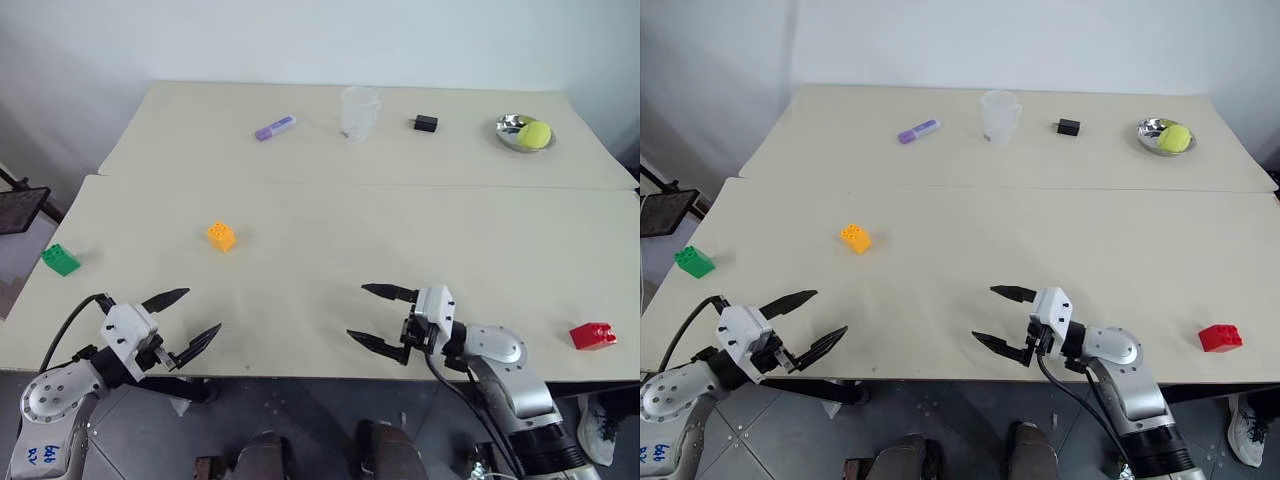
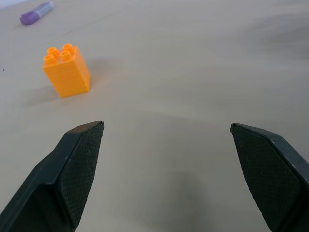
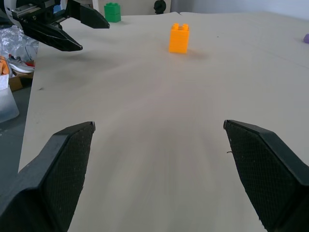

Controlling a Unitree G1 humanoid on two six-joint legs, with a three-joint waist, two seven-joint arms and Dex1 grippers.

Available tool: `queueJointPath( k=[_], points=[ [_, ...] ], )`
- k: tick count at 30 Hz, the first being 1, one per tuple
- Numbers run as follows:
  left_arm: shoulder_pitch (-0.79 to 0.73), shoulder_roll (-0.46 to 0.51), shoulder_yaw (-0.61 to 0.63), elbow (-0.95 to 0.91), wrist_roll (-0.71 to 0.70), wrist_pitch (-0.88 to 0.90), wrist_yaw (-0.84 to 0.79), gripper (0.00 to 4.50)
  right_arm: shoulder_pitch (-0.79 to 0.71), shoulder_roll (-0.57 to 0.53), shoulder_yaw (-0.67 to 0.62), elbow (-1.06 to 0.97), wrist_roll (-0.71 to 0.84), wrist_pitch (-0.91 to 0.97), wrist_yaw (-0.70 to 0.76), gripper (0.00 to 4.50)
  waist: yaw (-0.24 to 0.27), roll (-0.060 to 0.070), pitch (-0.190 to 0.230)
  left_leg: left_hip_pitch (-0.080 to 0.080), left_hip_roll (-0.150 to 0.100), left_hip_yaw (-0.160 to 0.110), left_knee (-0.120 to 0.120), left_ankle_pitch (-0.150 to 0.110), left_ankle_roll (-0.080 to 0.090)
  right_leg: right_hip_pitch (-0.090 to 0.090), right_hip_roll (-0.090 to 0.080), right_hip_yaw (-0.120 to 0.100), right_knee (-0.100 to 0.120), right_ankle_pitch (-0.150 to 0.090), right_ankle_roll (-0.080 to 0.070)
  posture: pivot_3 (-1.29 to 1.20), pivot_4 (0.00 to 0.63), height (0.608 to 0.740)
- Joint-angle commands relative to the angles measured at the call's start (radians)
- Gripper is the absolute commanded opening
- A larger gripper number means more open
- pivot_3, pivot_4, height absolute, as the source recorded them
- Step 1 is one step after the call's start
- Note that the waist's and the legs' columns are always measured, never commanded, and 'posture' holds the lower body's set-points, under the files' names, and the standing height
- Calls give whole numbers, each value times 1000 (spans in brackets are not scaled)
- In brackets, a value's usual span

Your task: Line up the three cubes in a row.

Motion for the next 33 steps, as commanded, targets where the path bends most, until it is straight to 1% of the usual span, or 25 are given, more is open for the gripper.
queueJointPath(
  k=[1, 4, 8, 9, 11, 13, 15, 18, 20, 21, 23, 27, 28, 30, 32, 33],
  points=[
    [-9, 4, 21, -26, -32, 30, 15, 4475, 4, -7, -32, -48, 42, 5, 0, 4500, 0, 0, 0, 0, 0, 0, 0, 0, 0, 0, 0, 0, 0, 0, 0, 0, 150, 740],
    [-8, 15, 8, -62, -101, 77, -43, 4475, 6, -6, -41, -94, 80, 44, -12, 4500, 0, 0, 0, 0, 0, 0, 0, 0, 0, 0, 0, 1, 0, 0, 0, 0, 150, 740],
    [-26, 28, -25, -104, -137, 121, -90, 4475, 20, -72, -96, -232, 156, 152, -25, 4500, 7, 0, 0, 0, 1, 1, 0, 0, 0, -1, 0, 1, 0, 0, 0, 0, 150, 740],
    [-74, 27, -80, -116, -130, 135, -113, 4475, 53, -131, -208, -308, 216, 211, -61, 4500, 13, 0, 0, 0, 1, 1, 0, -1, 0, -1, 0, 2, 0, 0, 0, 0, 150, 740],
    [-141, 19, -163, -132, -120, 152, -142, 4475, 133, -211, -397, -416, 302, 293, -121, 4500, 41, 2, 1, -2, -1, 1, 2, -1, 1, -1, -1, 1, -1, 0, 0, 0, 150, 740],
    [-201, 7, -241, -120, -103, 172, -167, 4475, 262, -257, -586, -464, 349, 351, -147, 4500, 49, 1, 0, -3, -2, 2, 4, -2, 2, 0, -1, 1, -2, 0, 0, 0, 150, 740],
    [-253, -5, -297, -103, -89, 188, -179, 4475, 386, -262, -749, -483, 380, 371, -148, 4500, 54, -3, -2, -3, -1, 7, 4, -3, 1, 0, 0, 1, -3, 0, 0, 0, 150, 740],
    [-365, -51, -383, -52, -76, 216, -193, 4475, 639, -208, -1038, -402, 354, 348, -108, 4500, 60, -3, -2, -2, 2, 9, 3, -4, 0, 0, 5, 2, -5, 0, 0, 0, 150, 740],
    [-415, -81, -426, -36, -72, 223, -207, 4475, 764, -165, -1150, -315, 336, 320, -85, 4500, 63, -2, -3, -1, 2, 11, 2, -4, 0, 1, 6, 4, -7, 0, 0, 0, 150, 740],
    [-438, -96, -447, -32, -69, 228, -213, 4475, 813, -143, -1187, -265, 321, 298, -77, 4500, 61, -2, -3, -1, 3, 12, 2, -4, 0, 1, 7, 5, -8, 0, 0, 0, 150, 740],
    [-459, -113, -471, -34, -65, 238, -218, 4475, 863, -121, -1222, -200, 313, 271, -69, 4500, 50, -2, -3, 0, 3, 13, 0, -4, 0, 2, 8, 6, -11, 0, 0, 0, 150, 740],
    [-479, -134, -501, -51, -71, 261, -218, 4475, 906, -122, -1230, -95, 289, 255, -61, 4500, 11, -1, -3, 4, 5, 14, -1, -4, 0, 1, 9, 14, -11, 0, -1, 0, 150, 740],
    [-479, -142, -508, -55, -71, 265, -212, 4475, 911, -149, -1215, -95, 292, 292, -61, 4500, 7, -1, -4, 4, 5, 14, -1, -4, 0, 1, 9, 16, -11, 0, -1, 0, 150, 740],
    [-470, -152, -506, -69, -81, 273, -202, 4475, 910, -233, -1192, -114, 301, 426, -101, 4500, -2, 2, -5, 6, 5, 16, -1, -4, 1, 1, 9, 21, -12, -1, -1, 0, 150, 740],
    [-460, -155, -499, -85, -85, 281, -192, 4475, 892, -294, -1199, -122, 328, 537, -145, 4500, -9, 3, -6, 11, 4, 20, 0, -5, 2, 1, 9, 26, -11, 0, -1, 0, 150, 740],
    [-452, -154, -492, -99, -94, 293, -185, 4475, 861, -356, -1197, -108, 343, 607, -162, 4500, -10, 3, -6, 12, 4, 20, 0, -5, 3, 1, 8, 27, -11, 0, -1, 0, 150, 740]
  ],
)
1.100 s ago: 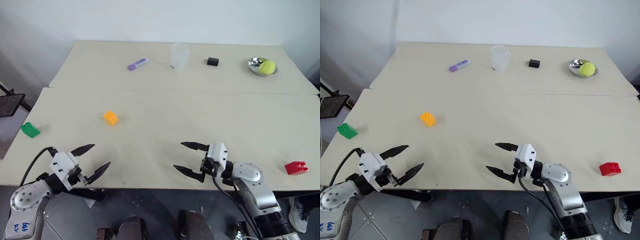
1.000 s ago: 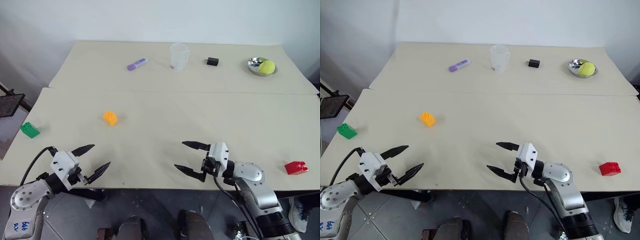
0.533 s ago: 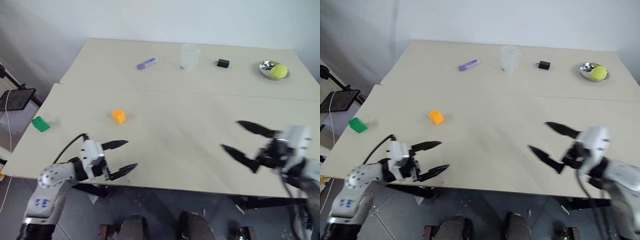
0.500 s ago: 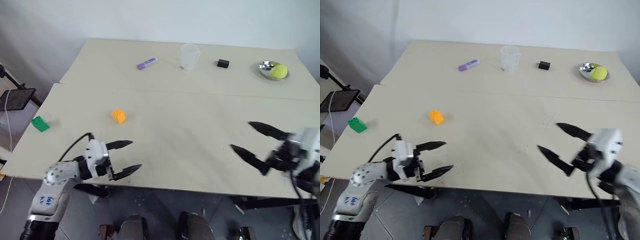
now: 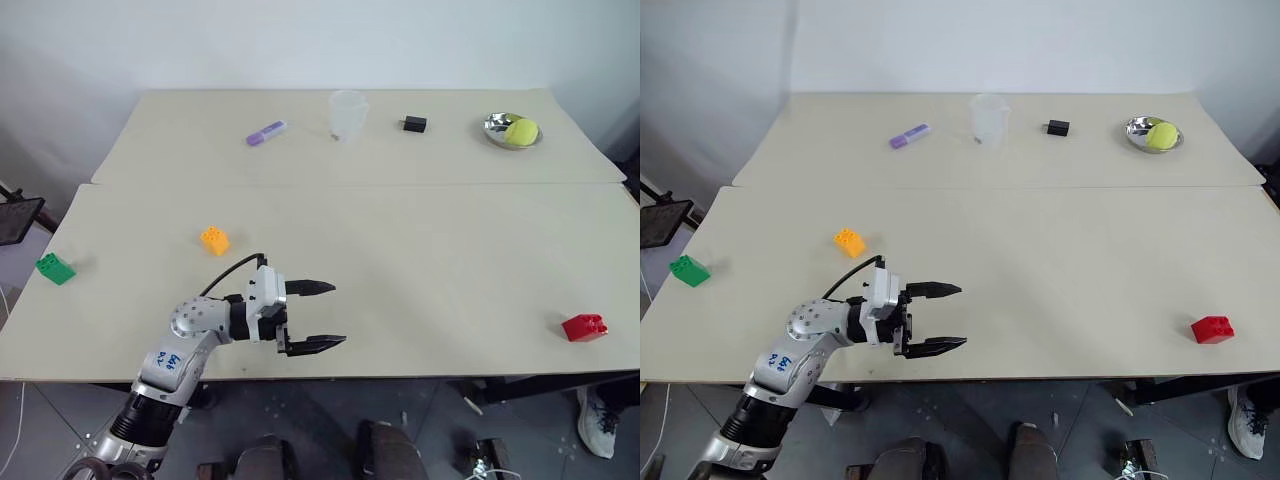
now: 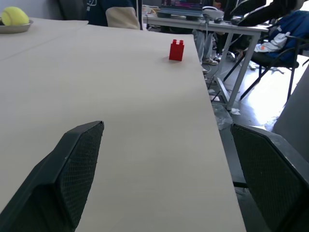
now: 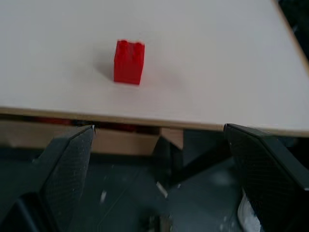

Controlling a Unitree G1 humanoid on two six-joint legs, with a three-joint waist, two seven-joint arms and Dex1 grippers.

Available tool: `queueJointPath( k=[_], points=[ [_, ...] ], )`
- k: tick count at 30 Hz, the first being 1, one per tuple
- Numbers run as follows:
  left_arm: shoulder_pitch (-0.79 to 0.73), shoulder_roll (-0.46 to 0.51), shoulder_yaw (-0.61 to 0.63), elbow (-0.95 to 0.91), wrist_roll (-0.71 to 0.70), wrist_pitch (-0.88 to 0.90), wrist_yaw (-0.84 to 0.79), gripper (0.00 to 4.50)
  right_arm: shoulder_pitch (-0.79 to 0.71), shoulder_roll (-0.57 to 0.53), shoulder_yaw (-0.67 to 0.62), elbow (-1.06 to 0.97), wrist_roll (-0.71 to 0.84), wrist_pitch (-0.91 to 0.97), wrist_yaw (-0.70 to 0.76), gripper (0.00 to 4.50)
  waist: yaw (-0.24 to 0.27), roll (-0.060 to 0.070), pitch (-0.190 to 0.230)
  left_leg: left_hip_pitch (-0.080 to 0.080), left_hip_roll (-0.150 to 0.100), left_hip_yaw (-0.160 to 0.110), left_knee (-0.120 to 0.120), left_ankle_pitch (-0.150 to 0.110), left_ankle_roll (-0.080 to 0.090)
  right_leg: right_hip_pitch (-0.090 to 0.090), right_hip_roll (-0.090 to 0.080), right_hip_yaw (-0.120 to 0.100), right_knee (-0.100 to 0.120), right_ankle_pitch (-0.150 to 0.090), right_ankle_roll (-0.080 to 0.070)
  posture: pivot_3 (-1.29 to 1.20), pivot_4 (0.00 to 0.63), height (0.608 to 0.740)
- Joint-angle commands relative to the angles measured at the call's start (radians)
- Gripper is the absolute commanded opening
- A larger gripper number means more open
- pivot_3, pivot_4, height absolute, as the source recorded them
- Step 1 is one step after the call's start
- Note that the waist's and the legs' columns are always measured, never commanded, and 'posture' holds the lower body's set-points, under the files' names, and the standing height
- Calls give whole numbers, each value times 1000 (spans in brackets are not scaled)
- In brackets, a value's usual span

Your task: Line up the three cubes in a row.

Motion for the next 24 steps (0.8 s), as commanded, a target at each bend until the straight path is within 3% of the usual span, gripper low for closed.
queueJointPath(
  k=[1, 4, 9, 15, 22, 24],
  points=[
    [23, 3, 27, -71, -29, 25, 21, 4475, -73, -146, -23, 2, 62, 203, -61, 4500, -5, 0, 0, 1, 0, 0, 0, 0, 0, 0, 0, 0, 0, 0, -1, 0, 150, 740],
    [43, 8, 47, -92, -39, 43, 35, 4475, -147, -250, 8, 46, 54, 318, -65, 4500, -3, 2, -1, 1, 0, 0, 0, -2, 4, -1, 1, 2, 0, 1, -1, 0, 150, 740],
    [73, 27, 54, -110, -17, 36, 51, 4475, -373, -376, 231, 173, -9, 412, -121, 4500, 15, 0, 0, -1, 0, -2, 0, 0, 0, -2, 2, 2, 1, 0, -2, 0, 150, 740],
    [86, 49, 63, -140, -17, 47, 63, 4475, -556, -389, 415, 270, -81, 454, -148, 4500, 31, 2, -1, -9, -1, -3, 4, -1, 1, -6, 2, 2, 0, 1, 0, 0, 150, 740],
    [100, 77, 83, -156, -21, 54, 71, 4475, -665, -358, 504, 386, -162, 387, -171, 4500, 35, 2, -1, -10, -1, -1, 6, 0, 1, -6, 3, 2, 1, 2, 1, 0, 150, 740],
    [100, 78, 85, -159, -19, 56, 72, 4500, -680, -350, 516, 398, -171, 365, -157, 4109, 36, 2, -1, -10, -1, -1, 6, 0, 1, -6, 3, 2, 1, 2, 1, 0, 150, 740]
  ],
)
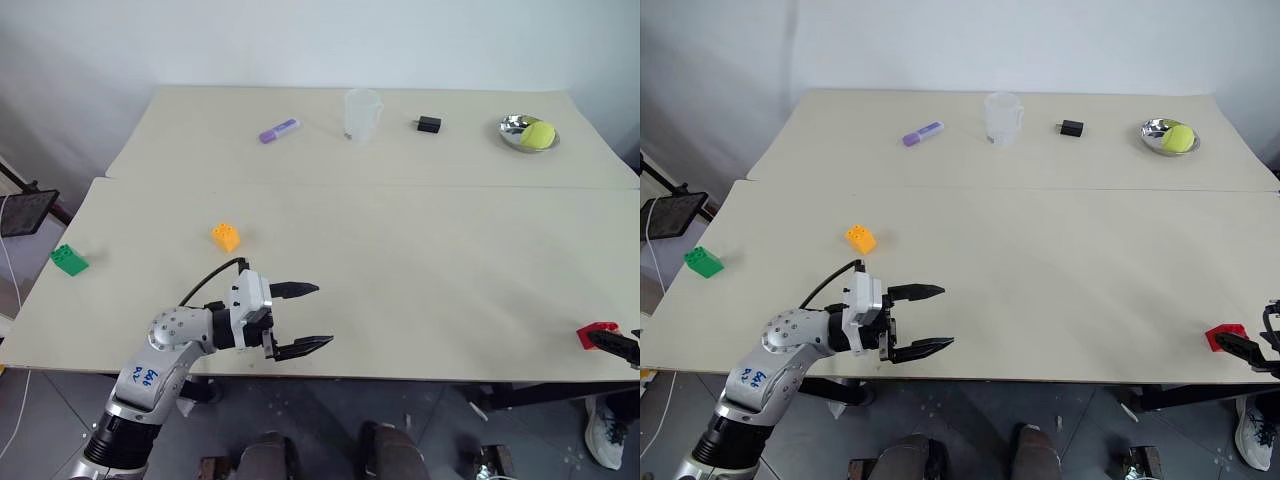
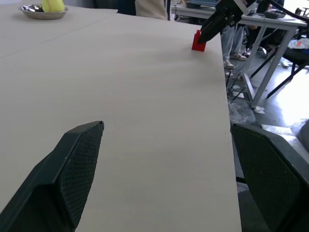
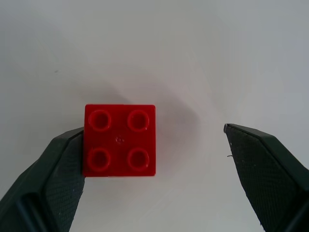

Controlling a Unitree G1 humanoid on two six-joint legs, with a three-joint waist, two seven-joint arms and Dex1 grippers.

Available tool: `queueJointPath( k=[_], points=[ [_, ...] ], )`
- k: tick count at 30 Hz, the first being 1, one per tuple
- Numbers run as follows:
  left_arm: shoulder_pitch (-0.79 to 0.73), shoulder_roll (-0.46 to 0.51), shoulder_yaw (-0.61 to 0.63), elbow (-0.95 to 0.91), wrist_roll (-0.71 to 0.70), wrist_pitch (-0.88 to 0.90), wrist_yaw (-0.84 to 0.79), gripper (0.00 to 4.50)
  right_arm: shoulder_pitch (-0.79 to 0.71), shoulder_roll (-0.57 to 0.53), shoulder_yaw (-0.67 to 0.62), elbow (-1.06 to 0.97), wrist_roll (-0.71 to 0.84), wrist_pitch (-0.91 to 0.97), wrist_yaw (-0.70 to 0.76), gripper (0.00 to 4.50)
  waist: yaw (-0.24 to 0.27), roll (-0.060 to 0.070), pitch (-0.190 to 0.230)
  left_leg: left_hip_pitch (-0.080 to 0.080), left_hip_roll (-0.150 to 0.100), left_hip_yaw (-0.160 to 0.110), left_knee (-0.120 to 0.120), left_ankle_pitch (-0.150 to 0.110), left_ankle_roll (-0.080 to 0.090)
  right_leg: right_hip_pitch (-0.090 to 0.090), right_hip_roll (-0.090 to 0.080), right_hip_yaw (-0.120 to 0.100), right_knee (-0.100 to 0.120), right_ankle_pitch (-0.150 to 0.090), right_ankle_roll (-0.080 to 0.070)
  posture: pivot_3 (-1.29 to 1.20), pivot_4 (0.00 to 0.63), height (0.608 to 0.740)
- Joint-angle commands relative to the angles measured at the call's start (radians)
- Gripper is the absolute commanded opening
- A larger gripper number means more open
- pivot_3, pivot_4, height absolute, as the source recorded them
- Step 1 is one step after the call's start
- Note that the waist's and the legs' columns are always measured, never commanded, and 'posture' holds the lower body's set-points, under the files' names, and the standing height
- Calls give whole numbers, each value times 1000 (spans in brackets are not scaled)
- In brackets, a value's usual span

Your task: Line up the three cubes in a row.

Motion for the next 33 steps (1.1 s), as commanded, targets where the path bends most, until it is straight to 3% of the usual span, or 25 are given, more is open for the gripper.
queueJointPath(
  k=[1, 9, 14, 17, 22, 24, 27, 33],
  points=[
    [8, 5, 8, -37, -2, -4, 4, 4500, -22, 8, 1, 18, -22, -48, 22, 3935, 1, 0, 0, 0, 0, 1, 0, 0, 0, 0, 0, 0, 0, 0, 0, 0, 150, 740],
    [36, 32, 33, -40, 6, -11, 12, 4500, -61, -31, 54, -69, -1, -62, 171, 1491, -2, 0, 0, 0, 0, 2, 0, 0, 0, 0, 0, 0, 1, 0, 0, 0, 150, 740],
    [99, 65, 85, -42, 9, -27, 20, 4500, -208, -82, 263, -314, 5, -240, 436, 1519, -28, 2, 0, 2, 1, 0, -1, 0, 0, -1, 1, 2, 1, 0, 0, 0, 150, 740],
    [144, 62, 132, -45, -7, -50, 26, 4500, -437, -71, 527, -389, -79, -244, 539, 1519, -35, 1, 1, 2, 2, -2, 0, 0, -2, -1, 1, 1, 1, 0, 0, 0, 150, 740],
    [204, 65, 161, -31, 2, -90, 9, 4500, -776, 112, 861, -303, -276, -293, 596, 1519, -40, 0, 1, -2, 2, -2, 0, 0, -2, -5, 0, 1, 7, 0, 0, 0, 150, 740],
    [239, 65, 176, -22, 16, -109, 21, 4500, -889, 246, 964, -186, -370, -360, 570, 1519, -41, 0, 2, -3, 2, 0, 0, 0, -2, -8, 0, 1, 10, 0, 0, 0, 150, 740],
    [261, 62, 193, -31, 21, -118, 42, 4500, -980, 357, 1039, -50, -450, -442, 574, 1519, -41, 0, 2, -6, 2, 5, 0, 0, -3, -11, 1, 0, 11, 0, 0, 0, 150, 740],
    [304, 66, 203, -66, 20, -125, 64, 4500, -1039, 453, 1060, 68, -494, -505, 608, 1519, -41, -1, 2, -7, 2, 10, -1, 0, -3, -12, 0, -1, 11, 0, 0, 0, 150, 740]
  ],
)
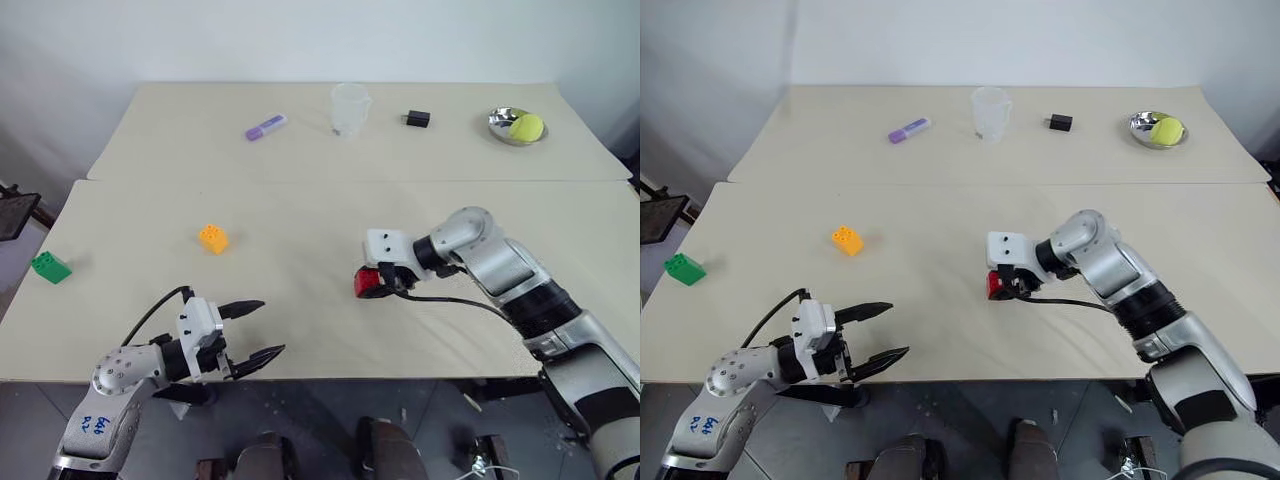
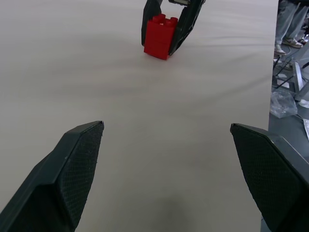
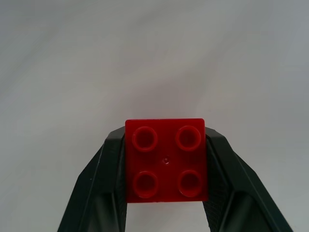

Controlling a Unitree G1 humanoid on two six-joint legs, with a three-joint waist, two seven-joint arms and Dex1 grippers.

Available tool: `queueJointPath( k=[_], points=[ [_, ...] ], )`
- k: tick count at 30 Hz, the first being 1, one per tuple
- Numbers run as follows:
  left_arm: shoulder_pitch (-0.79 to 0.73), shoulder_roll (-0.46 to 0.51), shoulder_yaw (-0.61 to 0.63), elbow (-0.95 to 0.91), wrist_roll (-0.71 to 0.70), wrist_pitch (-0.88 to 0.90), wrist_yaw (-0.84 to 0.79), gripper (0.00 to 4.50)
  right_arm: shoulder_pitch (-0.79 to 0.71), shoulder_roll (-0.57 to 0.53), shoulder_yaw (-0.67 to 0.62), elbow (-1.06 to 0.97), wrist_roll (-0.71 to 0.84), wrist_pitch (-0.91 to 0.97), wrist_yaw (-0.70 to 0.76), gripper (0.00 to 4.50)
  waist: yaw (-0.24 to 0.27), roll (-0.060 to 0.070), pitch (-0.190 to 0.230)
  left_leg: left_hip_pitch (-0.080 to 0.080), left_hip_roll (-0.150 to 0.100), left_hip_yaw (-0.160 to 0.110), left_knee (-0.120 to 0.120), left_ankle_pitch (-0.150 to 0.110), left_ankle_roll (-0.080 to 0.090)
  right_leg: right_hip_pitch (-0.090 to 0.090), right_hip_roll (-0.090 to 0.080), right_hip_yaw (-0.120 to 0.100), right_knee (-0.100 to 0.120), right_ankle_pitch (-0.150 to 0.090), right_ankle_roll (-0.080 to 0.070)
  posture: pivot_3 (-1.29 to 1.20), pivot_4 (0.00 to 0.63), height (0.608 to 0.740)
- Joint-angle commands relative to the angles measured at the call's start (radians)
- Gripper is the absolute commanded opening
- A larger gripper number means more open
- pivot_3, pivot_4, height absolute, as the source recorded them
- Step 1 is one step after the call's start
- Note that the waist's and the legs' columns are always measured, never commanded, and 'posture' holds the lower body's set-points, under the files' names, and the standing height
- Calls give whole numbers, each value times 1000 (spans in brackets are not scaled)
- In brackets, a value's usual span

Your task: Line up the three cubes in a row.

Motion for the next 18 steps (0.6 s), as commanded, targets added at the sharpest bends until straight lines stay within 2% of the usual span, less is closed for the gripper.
queueJointPath(
  k=[1, 7, 12, 16, 18],
  points=[
    [13, 3, 20, -50, 3, -18, 14, 4500, -33, 24, -8, 43, -23, -40, 18, 1519, -4, 0, 0, 0, 0, 0, 0, 0, 0, 0, 0, 0, 0, 0, 0, 0, 150, 740],
    [27, 6, 43, -61, 8, -20, 43, 4500, -33, 60, -23, 63, -37, -42, 27, 1519, -5, 0, 0, 2, 1, 1, 0, 0, -1, 0, 0, 1, 3, 0, 0, 0, 150, 740],
    [47, -7, 95, -66, 3, -24, 94, 4500, -16, 56, -139, 29, 22, -70, -24, 3187, -6, 0, 0, 3, 1, 2, 0, 0, -1, -2, 0, 1, 5, 0, 0, 0, 150, 740],
    [100, -94, 241, -36, -28, -70, 217, 4500, 96, 60, -371, -65, 243, -140, -9, 4469, -1, 0, 0, 3, 1, 1, -1, 0, -2, -1, 0, 1, 5, 0, 0, 0, 150, 740],
    [126, -156, 334, -18, -55, -91, 290, 4500, 185, 71, -494, -128, 391, -152, 29, 4469, 1, -2, 0, 2, 1, 1, -1, -1, -2, -1, 0, 0, 4, 0, 0, 0, 150, 740]
  ],
)
